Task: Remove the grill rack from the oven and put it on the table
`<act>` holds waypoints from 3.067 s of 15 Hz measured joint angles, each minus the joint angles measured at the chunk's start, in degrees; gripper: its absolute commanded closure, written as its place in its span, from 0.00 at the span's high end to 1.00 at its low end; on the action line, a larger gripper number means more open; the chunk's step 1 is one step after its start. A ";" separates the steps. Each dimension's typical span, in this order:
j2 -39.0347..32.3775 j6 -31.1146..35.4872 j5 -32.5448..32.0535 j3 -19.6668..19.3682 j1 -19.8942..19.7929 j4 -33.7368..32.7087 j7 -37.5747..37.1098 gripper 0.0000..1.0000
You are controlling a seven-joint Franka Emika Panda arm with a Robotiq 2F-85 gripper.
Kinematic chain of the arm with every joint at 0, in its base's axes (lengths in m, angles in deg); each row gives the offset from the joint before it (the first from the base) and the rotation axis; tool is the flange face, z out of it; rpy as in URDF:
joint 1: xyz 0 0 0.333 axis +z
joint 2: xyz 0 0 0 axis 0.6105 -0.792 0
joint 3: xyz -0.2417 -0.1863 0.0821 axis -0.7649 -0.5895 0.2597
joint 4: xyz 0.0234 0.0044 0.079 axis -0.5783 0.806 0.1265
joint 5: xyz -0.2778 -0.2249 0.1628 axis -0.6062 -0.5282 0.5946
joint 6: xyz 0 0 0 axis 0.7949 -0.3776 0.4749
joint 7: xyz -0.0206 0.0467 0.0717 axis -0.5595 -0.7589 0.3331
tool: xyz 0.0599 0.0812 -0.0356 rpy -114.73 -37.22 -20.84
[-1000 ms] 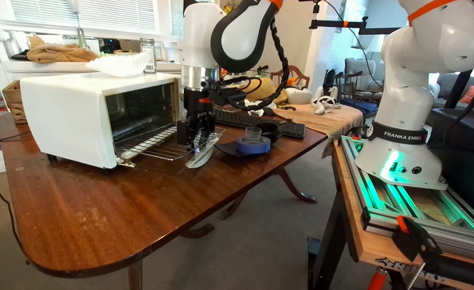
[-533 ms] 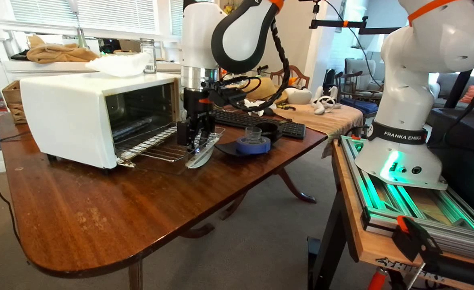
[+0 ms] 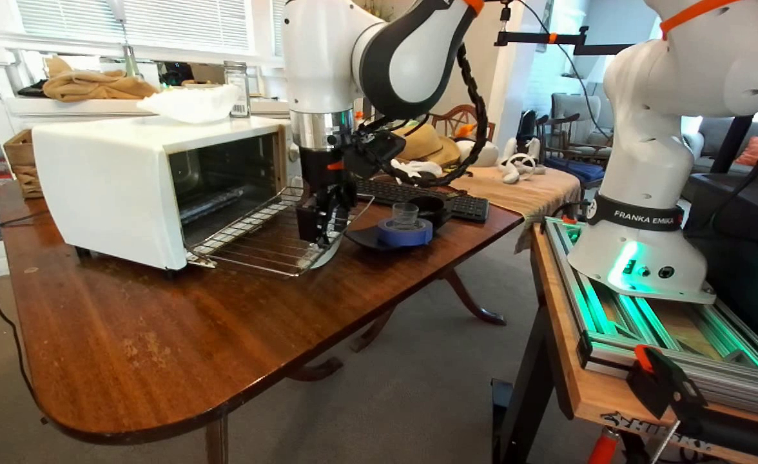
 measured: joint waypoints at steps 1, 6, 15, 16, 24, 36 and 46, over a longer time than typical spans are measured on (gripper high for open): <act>0.45 -0.94 -1.00 0.26 0.47 0.48 -1.66 0.33; 3.18 0.25 -6.36 2.10 1.84 5.75 -11.76 0.33; 12.82 14.27 -25.99 -0.67 3.79 21.98 -37.79 0.33; 14.65 14.12 -27.23 -1.43 3.60 23.01 -38.50 0.33; 28.40 14.00 -27.62 -6.13 1.45 27.60 -37.08 0.33; 29.73 16.63 -5.30 -30.05 8.84 27.01 -18.30 0.33; 30.37 16.19 1.77 -39.37 13.63 27.01 -16.18 0.33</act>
